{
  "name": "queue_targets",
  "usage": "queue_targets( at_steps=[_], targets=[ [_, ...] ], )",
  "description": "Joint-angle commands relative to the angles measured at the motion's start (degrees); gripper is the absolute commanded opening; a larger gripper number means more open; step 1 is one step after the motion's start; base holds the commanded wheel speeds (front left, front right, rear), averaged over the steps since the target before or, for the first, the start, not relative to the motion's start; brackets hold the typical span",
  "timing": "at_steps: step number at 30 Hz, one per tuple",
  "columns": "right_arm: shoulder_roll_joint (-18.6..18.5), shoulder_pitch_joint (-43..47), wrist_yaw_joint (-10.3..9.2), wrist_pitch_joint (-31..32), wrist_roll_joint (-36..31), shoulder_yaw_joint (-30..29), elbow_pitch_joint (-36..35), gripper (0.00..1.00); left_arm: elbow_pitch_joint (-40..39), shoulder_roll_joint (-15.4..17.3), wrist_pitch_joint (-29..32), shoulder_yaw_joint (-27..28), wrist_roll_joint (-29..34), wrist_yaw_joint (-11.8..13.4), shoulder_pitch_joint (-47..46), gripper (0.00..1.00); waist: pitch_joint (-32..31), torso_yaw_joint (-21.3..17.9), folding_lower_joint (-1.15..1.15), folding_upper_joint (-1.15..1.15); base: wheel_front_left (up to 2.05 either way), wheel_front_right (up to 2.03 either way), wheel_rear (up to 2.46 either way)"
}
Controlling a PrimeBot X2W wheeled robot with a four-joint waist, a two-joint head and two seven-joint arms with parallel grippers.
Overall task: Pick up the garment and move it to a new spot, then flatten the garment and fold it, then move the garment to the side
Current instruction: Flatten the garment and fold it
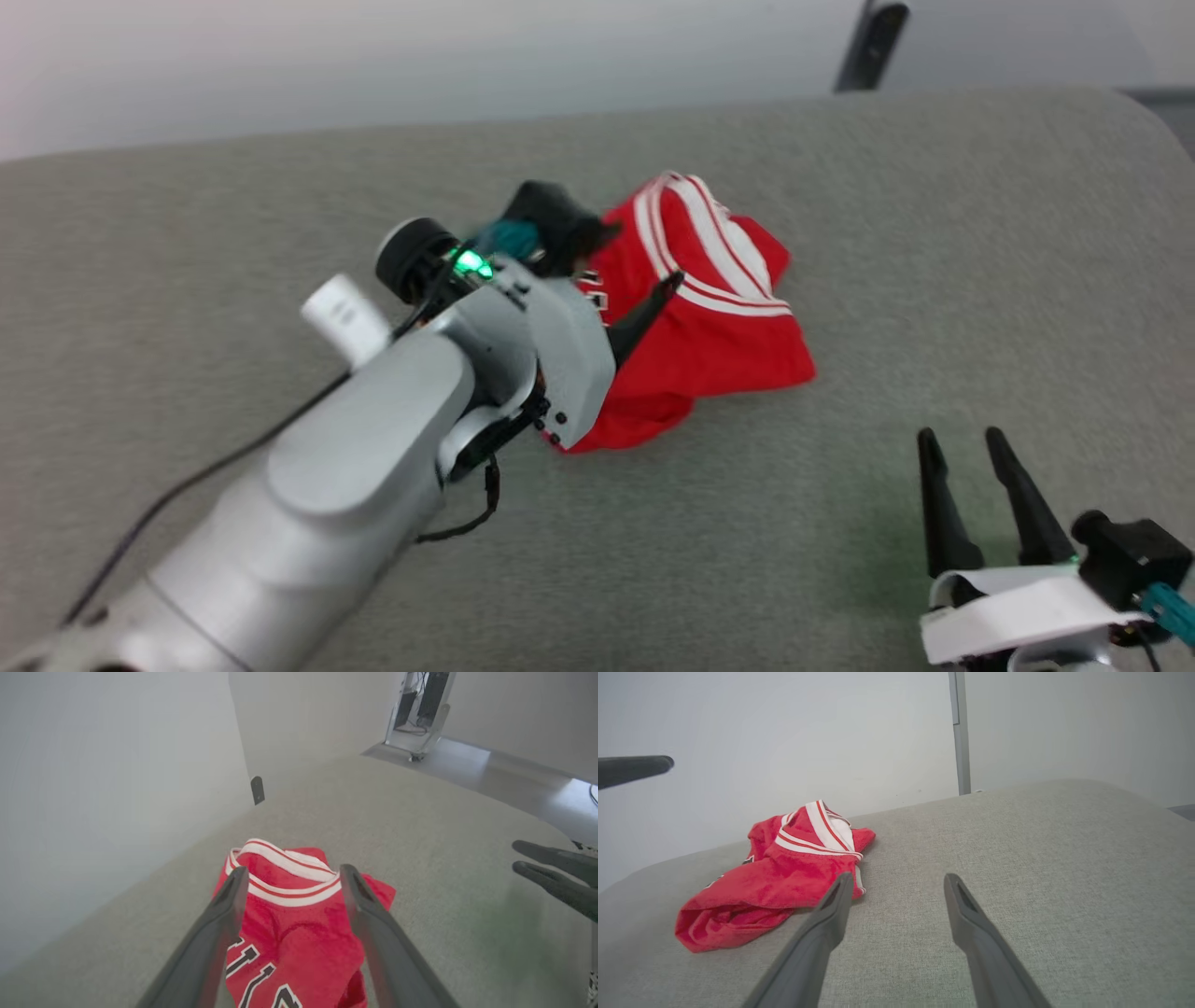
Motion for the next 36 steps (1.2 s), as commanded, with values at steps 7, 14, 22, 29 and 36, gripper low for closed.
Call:
queue_targets(
  at_steps=[7,14,22,29,36],
  targets=[
    [0.9,-4.0,-0.02,-0.6,0.9,1.9,1.2,1.0,4.8,3.1,9.2,-15.6,-11.4,0.0,-10.9,1.0,6.7,-7.2,0.0,0.0,0.0,0.0,0.0],
    [1.4,-5.9,-0.02,-0.6,1.4,2.8,0.2,1.0,12.7,2.0,12.7,-22.9,-16.0,0.0,-17.9,1.0,9.0,-9.6,0.0,0.0,0.0,0.0,0.0],
    [1.5,-5.3,-0.02,-0.6,1.9,3.1,0.0,1.0,16.6,1.2,11.3,-23.7,-18.6,0.0,-17.3,0.4,8.9,-10.2,0.0,0.0,0.0,0.0,0.0],
    [1.5,-4.5,-0.02,-0.6,1.0,2.4,0.1,1.0,16.3,0.6,7.3,-23.7,-20.0,0.0,-17.0,0.0,7.1,-7.7,0.0,0.0,0.0,0.0,0.0],
    [1.5,-2.9,-0.02,-0.6,-0.6,1.8,0.2,1.0,12.4,3.1,-1.7,-22.5,-27.9,0.0,-16.6,0.05,4.1,-3.7,0.0,0.0,0.0,0.0,0.0]
  ],
)
